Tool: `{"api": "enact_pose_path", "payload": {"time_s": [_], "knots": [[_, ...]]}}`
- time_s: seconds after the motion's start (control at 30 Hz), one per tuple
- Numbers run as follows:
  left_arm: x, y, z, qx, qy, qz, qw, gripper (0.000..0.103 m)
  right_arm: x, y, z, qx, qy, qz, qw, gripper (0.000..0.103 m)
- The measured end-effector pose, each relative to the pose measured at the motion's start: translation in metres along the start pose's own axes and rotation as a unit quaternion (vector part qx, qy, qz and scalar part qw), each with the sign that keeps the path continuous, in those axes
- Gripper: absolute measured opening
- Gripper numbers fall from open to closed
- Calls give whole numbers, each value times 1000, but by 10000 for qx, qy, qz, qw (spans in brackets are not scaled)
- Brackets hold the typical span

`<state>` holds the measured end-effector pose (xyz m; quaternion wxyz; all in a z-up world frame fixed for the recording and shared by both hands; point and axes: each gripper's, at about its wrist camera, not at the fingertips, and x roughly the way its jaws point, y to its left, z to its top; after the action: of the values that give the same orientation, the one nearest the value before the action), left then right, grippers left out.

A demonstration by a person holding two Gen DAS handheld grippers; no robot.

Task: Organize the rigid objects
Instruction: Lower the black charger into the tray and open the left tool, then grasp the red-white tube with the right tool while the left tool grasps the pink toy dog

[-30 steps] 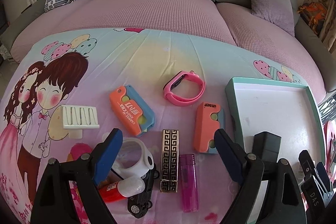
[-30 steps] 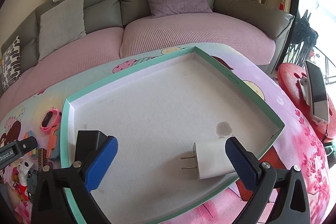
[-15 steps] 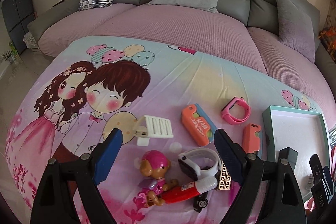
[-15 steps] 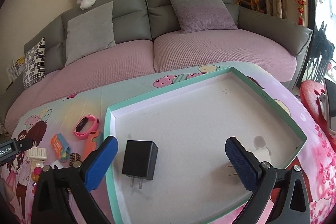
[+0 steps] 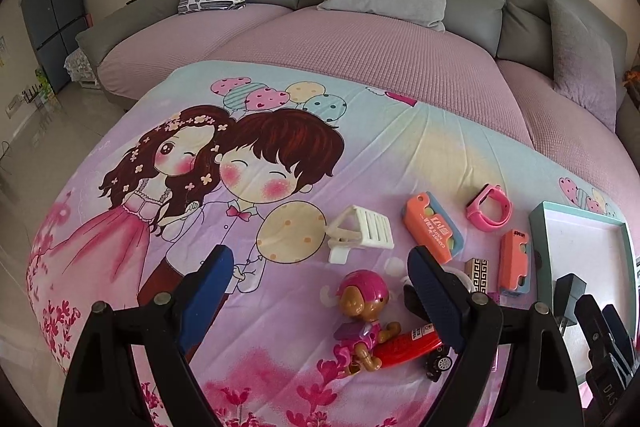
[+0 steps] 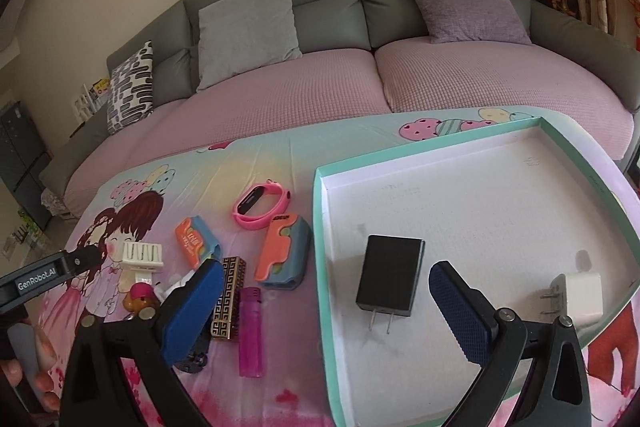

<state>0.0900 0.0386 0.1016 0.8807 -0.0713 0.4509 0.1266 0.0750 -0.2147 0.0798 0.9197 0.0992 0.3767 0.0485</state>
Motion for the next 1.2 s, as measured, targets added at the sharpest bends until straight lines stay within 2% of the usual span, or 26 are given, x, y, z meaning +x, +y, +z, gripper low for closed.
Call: {"api": "enact_pose_path", "payload": {"time_s": [0.33, 0.6, 0.83, 1.0, 1.2], "knots": [[15, 25, -18, -192, 349, 12, 9992, 89, 21, 43, -13, -401, 393, 409, 9976, 103], [22, 44, -22, -437, 470, -73, 9979, 89, 36, 93, -34, -1373, 711, 549, 9865, 103], [38, 56, -29, -565, 708, -104, 9958, 89, 50, 122, -55, -2174, 977, 339, 9706, 103], [53, 57, -34, -599, 944, -145, 9936, 89, 55, 126, -62, -2393, 1093, 248, 9645, 103], [60, 57, -36, -619, 1030, -180, 9926, 89, 59, 134, -68, -2618, 1119, 178, 9585, 103]]}}
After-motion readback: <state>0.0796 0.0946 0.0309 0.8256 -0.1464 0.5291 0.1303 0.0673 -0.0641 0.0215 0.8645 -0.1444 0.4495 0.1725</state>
